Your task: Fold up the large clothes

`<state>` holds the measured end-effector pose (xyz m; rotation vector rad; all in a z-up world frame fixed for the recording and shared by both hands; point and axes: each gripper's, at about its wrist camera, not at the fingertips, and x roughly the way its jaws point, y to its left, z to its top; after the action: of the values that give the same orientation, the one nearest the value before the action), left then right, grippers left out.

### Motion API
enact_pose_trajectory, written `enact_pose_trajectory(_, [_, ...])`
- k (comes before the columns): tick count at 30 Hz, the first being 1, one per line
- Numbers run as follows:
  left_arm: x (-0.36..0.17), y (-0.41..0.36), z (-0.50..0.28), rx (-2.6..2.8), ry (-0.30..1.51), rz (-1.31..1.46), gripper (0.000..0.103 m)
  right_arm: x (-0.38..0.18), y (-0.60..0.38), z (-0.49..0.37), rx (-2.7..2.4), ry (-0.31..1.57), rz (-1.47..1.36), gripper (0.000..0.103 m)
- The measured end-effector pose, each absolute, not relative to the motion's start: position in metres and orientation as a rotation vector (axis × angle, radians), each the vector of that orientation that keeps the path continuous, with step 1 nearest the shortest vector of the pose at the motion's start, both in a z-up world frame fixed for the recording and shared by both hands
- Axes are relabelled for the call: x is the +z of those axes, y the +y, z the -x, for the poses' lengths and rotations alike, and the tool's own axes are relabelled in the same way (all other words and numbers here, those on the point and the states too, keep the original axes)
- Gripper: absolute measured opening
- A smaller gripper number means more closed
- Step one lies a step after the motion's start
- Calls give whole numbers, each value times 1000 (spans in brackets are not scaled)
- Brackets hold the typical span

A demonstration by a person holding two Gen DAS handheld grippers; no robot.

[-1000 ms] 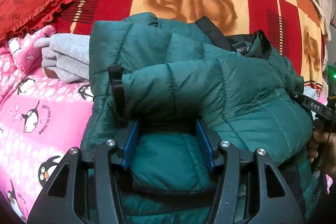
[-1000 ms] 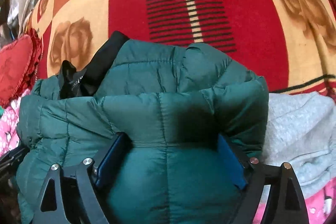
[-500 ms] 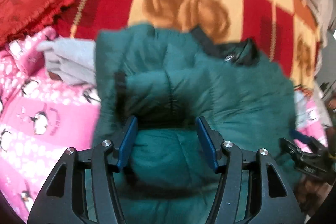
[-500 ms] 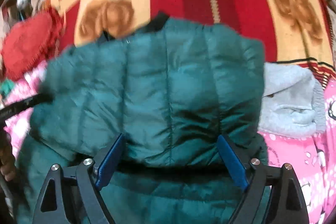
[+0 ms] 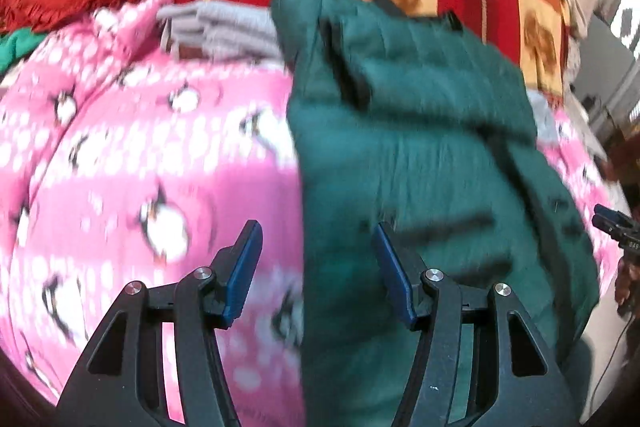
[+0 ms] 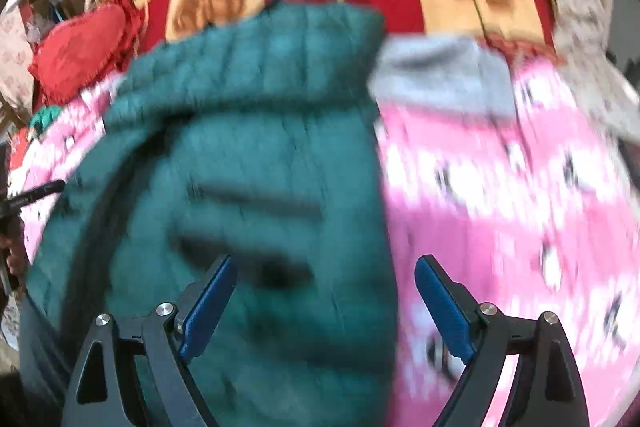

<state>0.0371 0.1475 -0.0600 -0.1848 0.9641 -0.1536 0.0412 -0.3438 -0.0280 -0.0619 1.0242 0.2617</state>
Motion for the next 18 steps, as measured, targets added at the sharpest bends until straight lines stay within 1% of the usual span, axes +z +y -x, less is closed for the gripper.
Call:
enact_pose_trajectory(1, [-68, 148, -31, -164, 980, 184, 58, -37, -346, -40, 252, 1048, 63, 89])
enact_pose_trajectory(2, [-71, 148, -22, -179, 959, 183, 58, -51, -353, -32, 239, 1083, 58, 90])
enact_pose_trajectory(3, [-71, 147, -13, -190, 930, 170, 61, -60, -359, -26, 243, 1094, 31, 94])
enact_pose_trajectory(4, [-73, 146, -6, -198, 927, 164, 63, -64, -367, -17, 255, 1056, -17, 95])
enact_pose_trajectory(6, [-75, 143, 5, -240, 936, 178, 75, -67, -375, -3, 257, 987, -61, 97])
enact_pose_trajectory(8, [-79, 140, 15, -279, 944, 207, 80, -70, -374, 7, 248, 946, -49, 97])
enact_pose_trajectory(10, [-88, 139, 24, -327, 972, 262, 82, -72, -372, 11, 233, 925, -53, 98])
enact_pose_trajectory(14, [-94, 142, 42, -363, 893, 284, 83, -69, -371, 15, 255, 915, -72, 97])
enact_pose_trajectory(18, [-95, 152, 51, -398, 873, 367, 83, -65, -356, 44, 418, 882, -77, 96])
